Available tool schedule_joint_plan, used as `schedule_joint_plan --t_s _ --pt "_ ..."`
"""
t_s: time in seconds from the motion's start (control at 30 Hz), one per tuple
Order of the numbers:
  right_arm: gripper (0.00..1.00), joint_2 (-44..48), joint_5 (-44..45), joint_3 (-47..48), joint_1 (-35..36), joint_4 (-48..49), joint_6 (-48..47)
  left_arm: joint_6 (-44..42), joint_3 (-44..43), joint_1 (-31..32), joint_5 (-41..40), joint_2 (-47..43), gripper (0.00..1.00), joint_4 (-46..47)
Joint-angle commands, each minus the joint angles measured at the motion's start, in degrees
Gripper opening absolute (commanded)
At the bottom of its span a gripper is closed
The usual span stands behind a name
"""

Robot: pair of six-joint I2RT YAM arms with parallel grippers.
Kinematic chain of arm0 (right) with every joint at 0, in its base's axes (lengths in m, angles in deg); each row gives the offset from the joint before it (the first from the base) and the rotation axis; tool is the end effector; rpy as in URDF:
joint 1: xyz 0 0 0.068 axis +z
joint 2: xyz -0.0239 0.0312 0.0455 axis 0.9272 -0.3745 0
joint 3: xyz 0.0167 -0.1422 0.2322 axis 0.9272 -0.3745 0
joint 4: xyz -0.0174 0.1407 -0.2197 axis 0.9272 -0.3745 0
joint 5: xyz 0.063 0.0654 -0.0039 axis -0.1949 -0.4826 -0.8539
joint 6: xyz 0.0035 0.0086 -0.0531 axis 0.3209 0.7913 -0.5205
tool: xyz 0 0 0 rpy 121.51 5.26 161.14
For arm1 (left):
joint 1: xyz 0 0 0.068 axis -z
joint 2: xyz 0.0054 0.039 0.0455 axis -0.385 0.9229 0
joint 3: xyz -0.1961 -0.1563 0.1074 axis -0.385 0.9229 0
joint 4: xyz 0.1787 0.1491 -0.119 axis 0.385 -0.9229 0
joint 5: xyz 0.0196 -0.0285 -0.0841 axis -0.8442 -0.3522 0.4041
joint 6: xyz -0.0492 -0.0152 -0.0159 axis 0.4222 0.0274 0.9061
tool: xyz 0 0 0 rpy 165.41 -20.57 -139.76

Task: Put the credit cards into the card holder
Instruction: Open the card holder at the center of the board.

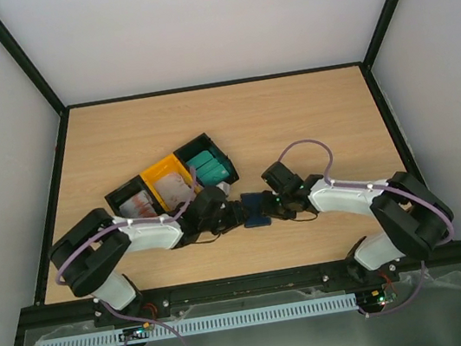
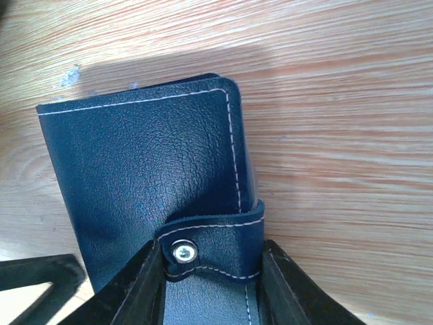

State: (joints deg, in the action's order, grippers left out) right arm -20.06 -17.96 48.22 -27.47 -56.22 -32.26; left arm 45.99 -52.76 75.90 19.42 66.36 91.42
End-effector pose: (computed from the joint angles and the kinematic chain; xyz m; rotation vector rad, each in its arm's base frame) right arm 0.1825 0.1704 0.1467 0.1539 2.8610 0.8762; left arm 0.1727 -0.2429 0.1455 -0.0762 2.5296 -1.2263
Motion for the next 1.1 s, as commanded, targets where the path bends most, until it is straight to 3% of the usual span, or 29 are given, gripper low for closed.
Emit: schedule_joint_plan --t_s 0.0,0.33,0.63,0.9,1.07 --pt "0.33 -1.76 -3.01 -1.41 0.37 2.93 0.57 3.49 -0.18 1.03 -1.67 3.04 0.49 5.66" --pt "0.26 -3.69 -6.65 -1.3 -0.86 3.37 -5.57 0.65 3.12 0.91 -7.77 1.69 0.43 6.21" --pt "0.23 -4.37 -12.67 -1.5 -6.17 2.44 -11.51 -0.96 5.18 -1.51 -3.85 2.04 0.43 11.11" --pt "0.4 -2.25 -9.87 -0.34 -6.3 0.73 -12.42 -1.55 3.53 -1.59 -2.97 4.94 0.23 9.44" --pt "0.51 -0.28 4.72 2.98 -4.02 -6.01 -12.67 -2.08 2.62 -1.42 -4.38 6.02 0.22 5.97"
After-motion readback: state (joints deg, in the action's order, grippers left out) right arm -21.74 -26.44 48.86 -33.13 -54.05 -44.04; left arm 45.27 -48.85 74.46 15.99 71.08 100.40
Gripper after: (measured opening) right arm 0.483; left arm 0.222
